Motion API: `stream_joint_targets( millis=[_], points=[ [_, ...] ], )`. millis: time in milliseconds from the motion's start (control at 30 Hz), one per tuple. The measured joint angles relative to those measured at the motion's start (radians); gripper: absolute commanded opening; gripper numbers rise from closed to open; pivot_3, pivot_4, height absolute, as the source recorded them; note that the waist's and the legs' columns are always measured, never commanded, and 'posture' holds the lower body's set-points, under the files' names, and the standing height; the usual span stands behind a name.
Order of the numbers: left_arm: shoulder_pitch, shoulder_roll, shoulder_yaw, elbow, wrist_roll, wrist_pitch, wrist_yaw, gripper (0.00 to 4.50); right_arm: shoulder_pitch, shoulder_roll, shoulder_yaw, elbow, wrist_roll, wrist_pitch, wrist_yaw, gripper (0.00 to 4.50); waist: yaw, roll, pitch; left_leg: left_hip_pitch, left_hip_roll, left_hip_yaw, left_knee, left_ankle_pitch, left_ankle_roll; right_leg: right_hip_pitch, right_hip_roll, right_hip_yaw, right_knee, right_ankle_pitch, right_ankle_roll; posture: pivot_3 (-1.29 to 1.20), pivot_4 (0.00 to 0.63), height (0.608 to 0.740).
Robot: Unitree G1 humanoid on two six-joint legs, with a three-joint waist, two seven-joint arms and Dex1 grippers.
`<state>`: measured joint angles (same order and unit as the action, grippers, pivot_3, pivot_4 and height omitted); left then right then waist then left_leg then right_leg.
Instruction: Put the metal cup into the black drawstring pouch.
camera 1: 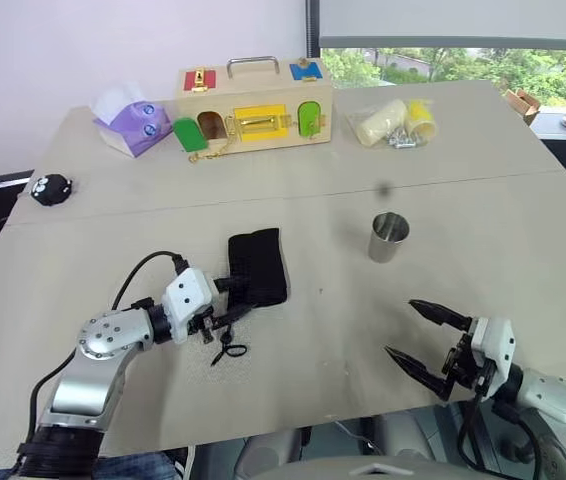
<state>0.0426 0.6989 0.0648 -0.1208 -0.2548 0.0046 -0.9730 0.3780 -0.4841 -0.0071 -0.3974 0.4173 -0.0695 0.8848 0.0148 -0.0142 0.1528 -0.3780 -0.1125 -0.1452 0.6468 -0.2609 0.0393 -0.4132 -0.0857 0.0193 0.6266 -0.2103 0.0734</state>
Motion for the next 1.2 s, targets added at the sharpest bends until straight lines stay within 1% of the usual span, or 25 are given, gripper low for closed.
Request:
stream_joint_targets(
  millis=[33,67,133,200,300,333,367,433,500,633,667,700,733,800,867,967,1033,1133,1200],
  points=[
    [-0.001,-0.002,0.0,0.002,-0.002,0.0,-0.001,0.28,-0.003,-0.001,-0.001,0.0,0.0,0.0,-0.002,4.5,0.0,0.0,0.0,0.0,0.0,0.0,0.0,0.0,0.0,0.0,0.0,0.0,0.0,0.0,0.0,0.0,0.15,0.74],
    [-0.001,-0.004,0.0,0.003,-0.003,0.0,-0.001,0.08,-0.006,-0.002,-0.001,0.0,0.0,0.0,-0.003,4.5,0.0,0.0,0.0,0.0,0.0,0.0,0.0,0.0,0.0,0.0,0.0,0.0,0.0,0.0,0.0,0.0,0.15,0.74],
    [-0.004,-0.009,0.0,0.007,-0.004,0.001,0.0,0.08,-0.025,-0.008,-0.004,-0.001,0.0,0.002,-0.012,4.5,0.0,0.0,0.0,0.0,0.0,0.0,0.0,0.0,0.0,0.0,0.0,0.0,0.0,0.0,0.0,0.0,0.15,0.74],
    [-0.027,-0.032,0.001,0.011,-0.013,0.023,0.019,0.08,-0.082,-0.023,-0.017,-0.011,0.001,0.025,-0.034,4.5,0.0,0.0,0.0,0.0,0.0,0.0,0.001,0.0,0.0,0.0,0.0,0.0,0.0,0.001,0.0,0.0,0.15,0.74],
    [-0.079,-0.07,0.004,0.002,-0.055,0.103,0.056,0.08,-0.215,-0.059,-0.034,-0.038,-0.025,0.059,-0.073,4.5,0.0,-0.001,0.0,0.0,0.0,0.0,0.002,0.001,0.001,0.0,0.001,-0.001,0.0,0.002,0.0,0.0,0.15,0.74],
    [-0.105,-0.084,0.002,-0.013,-0.072,0.159,0.079,0.08,-0.296,-0.072,-0.031,-0.04,-0.077,0.094,-0.113,4.5,-0.001,0.0,0.0,0.0,0.0,0.0,0.002,0.002,0.003,0.0,0.004,-0.001,0.001,0.003,0.0,0.0,0.15,0.74],
    [-0.116,-0.09,0.0,-0.021,-0.078,0.176,0.087,0.08,-0.324,-0.074,-0.031,-0.041,-0.093,0.105,-0.128,4.5,0.0,0.0,0.0,0.0,0.0,0.0,0.002,0.003,0.004,0.0,0.004,-0.001,0.001,0.003,0.0,0.0,0.15,0.74],
    [-0.15,-0.108,-0.01,-0.048,-0.081,0.269,0.149,0.08,-0.437,-0.139,0.028,-0.03,-0.221,0.135,-0.144,4.5,-0.001,0.0,0.0,0.0,0.0,0.001,0.002,0.005,0.0,-0.001,0.004,-0.001,0.001,0.003,0.0,0.0,0.15,0.74],
    [-0.179,-0.128,-0.027,-0.073,-0.08,0.345,0.204,0.08,-0.517,-0.161,0.067,-0.011,-0.303,0.148,-0.147,4.5,0.0,-0.002,-0.001,-0.001,0.0,-0.001,0.002,0.005,-0.001,0.0,0.004,-0.002,0.001,0.003,-0.001,0.0,0.15,0.74],
    [-0.249,-0.183,-0.039,-0.119,-0.086,0.511,0.317,0.08,-0.615,-0.17,0.163,0.069,-0.427,0.16,-0.144,4.5,0.0,-0.002,-0.001,-0.003,-0.001,0.0,0.002,0.005,-0.002,-0.001,0.003,-0.001,0.0,0.003,-0.001,0.0,0.15,0.74],
    [-0.255,-0.184,-0.039,-0.123,-0.086,0.522,0.325,0.08,-0.617,-0.173,0.17,0.072,-0.433,0.16,-0.141,4.5,0.0,-0.002,-0.001,-0.003,-0.001,0.0,0.002,0.005,-0.002,-0.002,0.002,-0.001,0.0,0.003,-0.001,0.0,0.15,0.74],
    [-0.279,-0.195,-0.038,-0.132,-0.086,0.568,0.357,0.08,-0.624,-0.19,0.189,0.086,-0.463,0.16,-0.132,4.5,0.0,-0.002,-0.001,-0.004,-0.002,0.0,0.002,0.005,-0.002,-0.002,0.002,-0.001,0.0,0.003,0.0,0.0,0.15,0.74],
    [-0.298,-0.203,-0.038,-0.136,-0.085,0.597,0.377,0.03,-0.632,-0.202,0.202,0.098,-0.485,0.16,-0.126,4.24,0.001,-0.002,-0.001,-0.004,-0.002,0.001,0.002,0.005,-0.002,-0.002,0.001,-0.001,-0.001,0.003,0.0,0.0,0.15,0.74],
    [-0.356,-0.206,-0.052,-0.142,-0.075,0.673,0.426,0.0,-0.666,-0.239,0.239,0.141,-0.555,0.16,-0.109,3.56,0.0,-0.002,0.0,-0.004,-0.003,0.001,0.003,0.005,-0.002,-0.002,0.001,0.0,0.0,0.003,0.0,0.0,0.15,0.74],
    [-0.386,-0.205,-0.061,-0.146,-0.066,0.709,0.448,0.0,-0.676,-0.266,0.25,0.152,-0.59,0.164,-0.089,2.55,0.0,-0.002,-0.001,-0.003,-0.003,0.001,0.003,0.005,-0.002,-0.001,0.001,0.0,0.0,0.003,0.0,0.0,0.15,0.74],
    [-0.392,-0.205,-0.066,-0.146,-0.062,0.735,0.459,0.0,-0.674,-0.283,0.253,0.147,-0.605,0.185,-0.063,1.16,-0.004,-0.002,0.0,-0.003,-0.002,0.001,0.002,0.005,-0.002,-0.002,0.001,0.0,0.0,0.003,0.0,0.0,0.15,0.74],
    [-0.395,-0.205,-0.067,-0.146,-0.062,0.747,0.464,0.0,-0.67,-0.285,0.253,0.12,-0.605,0.213,-0.049,0.05,-0.003,-0.002,0.0,-0.003,-0.002,0.001,0.002,0.005,-0.002,-0.002,0.001,0.0,0.0,0.003,0.0,0.0,0.15,0.74],
    [-0.409,-0.202,-0.067,-0.146,-0.062,0.765,0.467,0.0,-0.655,-0.282,0.247,0.067,-0.594,0.263,-0.039,0.05,-0.001,-0.002,0.0,-0.004,-0.002,0.001,0.002,0.005,-0.002,-0.002,0.001,-0.001,0.0,0.003,0.0,0.0,0.15,0.74],
    [-0.426,-0.202,-0.067,-0.146,-0.065,0.79,0.467,0.0,-0.648,-0.257,0.233,0.036,-0.573,0.302,-0.043,0.05,0.0,-0.002,0.0,-0.004,-0.002,0.0,0.003,0.005,-0.002,-0.002,0.001,-0.001,0.0,0.003,0.0,0.0,0.15,0.74]
  ],
)
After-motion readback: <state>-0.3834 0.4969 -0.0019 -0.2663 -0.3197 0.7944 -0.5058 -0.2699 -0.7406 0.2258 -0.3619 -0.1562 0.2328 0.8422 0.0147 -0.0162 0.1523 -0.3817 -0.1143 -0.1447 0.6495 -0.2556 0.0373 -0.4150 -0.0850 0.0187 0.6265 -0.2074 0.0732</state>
